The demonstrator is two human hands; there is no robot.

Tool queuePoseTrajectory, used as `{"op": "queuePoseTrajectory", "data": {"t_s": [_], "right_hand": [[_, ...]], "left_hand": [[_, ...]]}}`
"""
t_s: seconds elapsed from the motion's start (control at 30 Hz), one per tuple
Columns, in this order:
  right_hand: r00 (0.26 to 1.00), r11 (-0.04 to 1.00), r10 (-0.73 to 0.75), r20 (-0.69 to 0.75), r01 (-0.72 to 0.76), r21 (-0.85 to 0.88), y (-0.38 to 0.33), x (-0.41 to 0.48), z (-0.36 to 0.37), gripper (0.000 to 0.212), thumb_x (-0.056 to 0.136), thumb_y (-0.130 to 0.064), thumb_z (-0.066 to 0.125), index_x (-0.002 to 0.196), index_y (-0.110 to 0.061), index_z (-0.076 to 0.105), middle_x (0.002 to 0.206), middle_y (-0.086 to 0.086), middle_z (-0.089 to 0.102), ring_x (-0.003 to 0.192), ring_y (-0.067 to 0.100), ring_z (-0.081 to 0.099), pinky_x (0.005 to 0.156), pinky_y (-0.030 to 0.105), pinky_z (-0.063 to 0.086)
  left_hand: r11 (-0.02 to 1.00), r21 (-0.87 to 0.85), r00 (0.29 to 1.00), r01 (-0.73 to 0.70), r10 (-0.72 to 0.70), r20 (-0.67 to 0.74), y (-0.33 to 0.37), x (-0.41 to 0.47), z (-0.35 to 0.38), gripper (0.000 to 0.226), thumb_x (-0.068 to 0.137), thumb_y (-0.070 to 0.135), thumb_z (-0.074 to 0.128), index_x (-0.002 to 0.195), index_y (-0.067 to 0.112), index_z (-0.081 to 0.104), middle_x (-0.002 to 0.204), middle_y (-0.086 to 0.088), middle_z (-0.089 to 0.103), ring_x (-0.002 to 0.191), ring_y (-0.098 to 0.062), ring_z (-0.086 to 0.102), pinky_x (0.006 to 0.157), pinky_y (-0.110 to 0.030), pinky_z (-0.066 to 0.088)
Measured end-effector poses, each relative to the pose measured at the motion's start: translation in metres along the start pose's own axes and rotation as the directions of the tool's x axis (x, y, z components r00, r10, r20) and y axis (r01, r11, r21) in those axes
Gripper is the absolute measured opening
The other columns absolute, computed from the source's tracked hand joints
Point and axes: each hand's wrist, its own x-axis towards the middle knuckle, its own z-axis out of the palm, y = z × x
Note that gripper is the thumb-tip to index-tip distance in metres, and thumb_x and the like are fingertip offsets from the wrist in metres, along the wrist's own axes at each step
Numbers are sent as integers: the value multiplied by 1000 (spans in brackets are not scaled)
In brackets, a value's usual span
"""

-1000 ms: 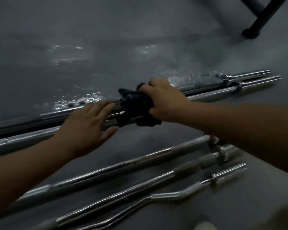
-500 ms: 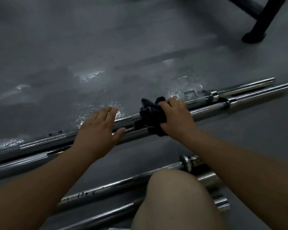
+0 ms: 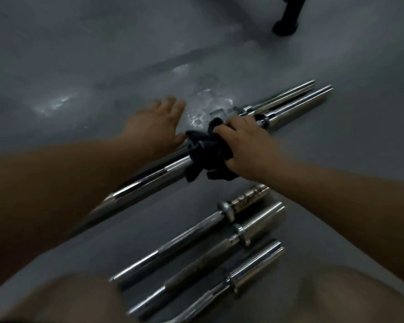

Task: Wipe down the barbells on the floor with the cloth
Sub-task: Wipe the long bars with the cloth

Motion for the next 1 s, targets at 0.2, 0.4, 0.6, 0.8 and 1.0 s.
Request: {"op": "queuePoseTrajectory", "data": {"t_s": [0.2, 0.4, 0.6, 0.8, 1.0], "right_hand": [[999, 998, 24, -39, -26, -58, 39, 2, -60, 64, 75, -30, 69, 135, -20, 50, 126, 10, 48, 116, 34, 44, 86, 50, 52], [989, 994, 101, -104, -97, 43, 96, 6, -24, 63, 76, -30, 69, 135, -18, 49, 126, 11, 46, 116, 35, 43, 86, 51, 51], [995, 992, 65, -76, -57, 110, 141, 16, 43, 65, 74, -31, 70, 135, -17, 51, 127, 12, 48, 116, 36, 44, 82, 50, 52], [1000, 965, 0, 28, -7, 262, 155, 15, 120, 72, 69, -26, 73, 136, -18, 47, 127, 9, 50, 111, 33, 46, 87, 47, 50], [997, 878, 71, 27, -75, 472, 191, 45, 162, 57, 70, -14, 70, 124, -21, 50, 126, 13, 45, 111, 37, 46, 91, 48, 48]], "left_hand": [[987, -99, 992, -127, 126, -12, 40, 41, -9, 74, 94, 49, 50, 153, 21, 16, 159, -3, 19, 138, -29, 34, 96, -45, 45], [989, -100, 993, -111, 115, 34, 81, 83, 21, 68, 92, 37, 52, 150, 14, 26, 152, -9, 29, 130, -34, 40, 94, -50, 48], [976, -186, 990, 113, -95, 104, 96, 76, 72, 67, 92, 38, 50, 151, 21, 21, 154, -5, 29, 129, -33, 43, 96, -46, 45], [945, -159, 931, 287, -236, 278, 87, 46, 121, 68, 83, 28, 58, 145, 14, 33, 147, -9, 39, 128, -34, 44, 99, -48, 45], [906, -78, 834, 417, -347, 428, 70, 27, 143, 81, 81, 41, 56, 151, 13, 27, 156, -8, 30, 137, -32, 38, 109, -45, 38]]}}
